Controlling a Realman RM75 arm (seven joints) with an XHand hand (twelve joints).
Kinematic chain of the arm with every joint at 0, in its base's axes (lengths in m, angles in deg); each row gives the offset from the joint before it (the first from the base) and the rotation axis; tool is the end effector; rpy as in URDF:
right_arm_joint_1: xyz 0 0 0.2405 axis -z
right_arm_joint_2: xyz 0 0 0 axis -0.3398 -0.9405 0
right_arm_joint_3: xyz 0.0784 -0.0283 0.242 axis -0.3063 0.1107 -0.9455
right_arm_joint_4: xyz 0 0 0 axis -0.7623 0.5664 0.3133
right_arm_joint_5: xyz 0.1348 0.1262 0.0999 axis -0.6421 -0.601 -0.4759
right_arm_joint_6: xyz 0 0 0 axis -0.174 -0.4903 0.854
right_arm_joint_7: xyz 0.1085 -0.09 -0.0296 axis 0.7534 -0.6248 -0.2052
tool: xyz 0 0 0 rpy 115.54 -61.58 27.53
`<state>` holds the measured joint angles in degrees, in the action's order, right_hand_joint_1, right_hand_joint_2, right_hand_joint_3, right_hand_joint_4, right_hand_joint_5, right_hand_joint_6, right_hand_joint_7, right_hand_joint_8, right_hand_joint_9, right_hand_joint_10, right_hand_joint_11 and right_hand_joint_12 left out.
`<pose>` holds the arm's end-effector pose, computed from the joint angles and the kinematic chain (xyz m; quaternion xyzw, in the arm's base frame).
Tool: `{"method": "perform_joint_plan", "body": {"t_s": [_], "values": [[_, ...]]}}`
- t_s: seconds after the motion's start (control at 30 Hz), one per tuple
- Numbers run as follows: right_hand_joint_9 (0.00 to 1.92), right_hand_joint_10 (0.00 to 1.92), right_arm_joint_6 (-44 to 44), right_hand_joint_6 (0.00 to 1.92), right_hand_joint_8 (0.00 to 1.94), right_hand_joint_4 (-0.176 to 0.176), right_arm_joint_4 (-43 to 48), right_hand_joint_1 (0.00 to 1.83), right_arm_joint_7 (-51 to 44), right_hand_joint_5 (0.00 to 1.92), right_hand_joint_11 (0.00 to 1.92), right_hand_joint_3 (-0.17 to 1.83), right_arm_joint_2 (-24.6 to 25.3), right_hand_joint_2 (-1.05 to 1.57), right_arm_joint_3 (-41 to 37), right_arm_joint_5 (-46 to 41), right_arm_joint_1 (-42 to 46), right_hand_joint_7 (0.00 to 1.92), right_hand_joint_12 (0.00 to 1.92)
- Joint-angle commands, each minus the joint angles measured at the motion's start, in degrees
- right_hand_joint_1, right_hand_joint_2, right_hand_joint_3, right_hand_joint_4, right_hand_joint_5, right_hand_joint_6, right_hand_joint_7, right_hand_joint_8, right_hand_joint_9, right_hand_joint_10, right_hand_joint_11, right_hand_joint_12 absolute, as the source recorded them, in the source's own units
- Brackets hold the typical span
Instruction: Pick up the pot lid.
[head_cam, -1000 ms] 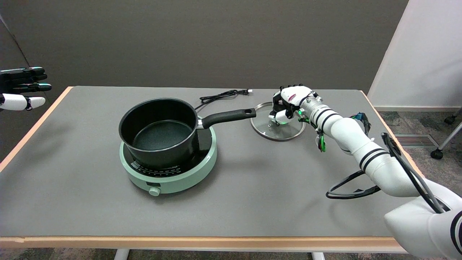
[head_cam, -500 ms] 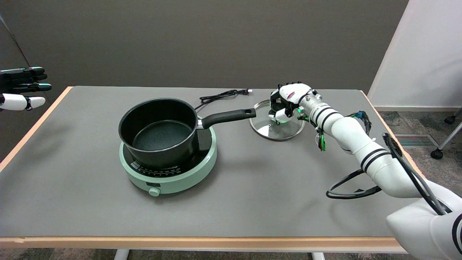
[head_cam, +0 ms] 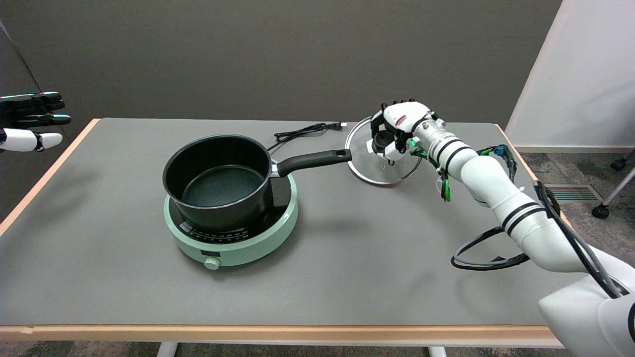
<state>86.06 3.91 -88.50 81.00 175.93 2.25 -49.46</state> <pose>-0.2233 -0.4635 0.3866 0.6902 -0.0176 -0.0524 0.7215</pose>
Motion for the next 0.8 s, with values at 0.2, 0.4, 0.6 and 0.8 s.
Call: {"method": "perform_joint_plan", "body": {"t_s": [0.2, 0.4, 0.6, 0.8], "values": [[0.84, 1.41, -0.12, 1.30, 1.33, -0.176, 5.25, 1.22, 0.05, 0.78, 0.68, 0.25, -0.92, 1.09, -3.57, -0.31, 2.46, 0.82, 1.33], [0.86, 1.40, -2.33, 1.29, 1.32, -0.176, 6.98, 1.22, 0.05, 0.79, 0.70, 0.26, -1.16, 1.08, -7.55, -8.52, 3.28, 0.83, 1.29], [0.86, 1.41, -3.72, 1.29, 1.32, -0.176, 9.50, 1.22, 0.05, 0.79, 0.71, 0.26, -1.92, 1.08, -9.13, -10.89, 4.22, 0.83, 1.34], [0.87, 1.40, -4.03, 1.28, 1.31, -0.176, 11.64, 1.22, 0.13, 0.80, 0.71, 0.26, -2.64, 1.07, -9.92, -14.90, 4.91, 0.84, 1.35]]}}
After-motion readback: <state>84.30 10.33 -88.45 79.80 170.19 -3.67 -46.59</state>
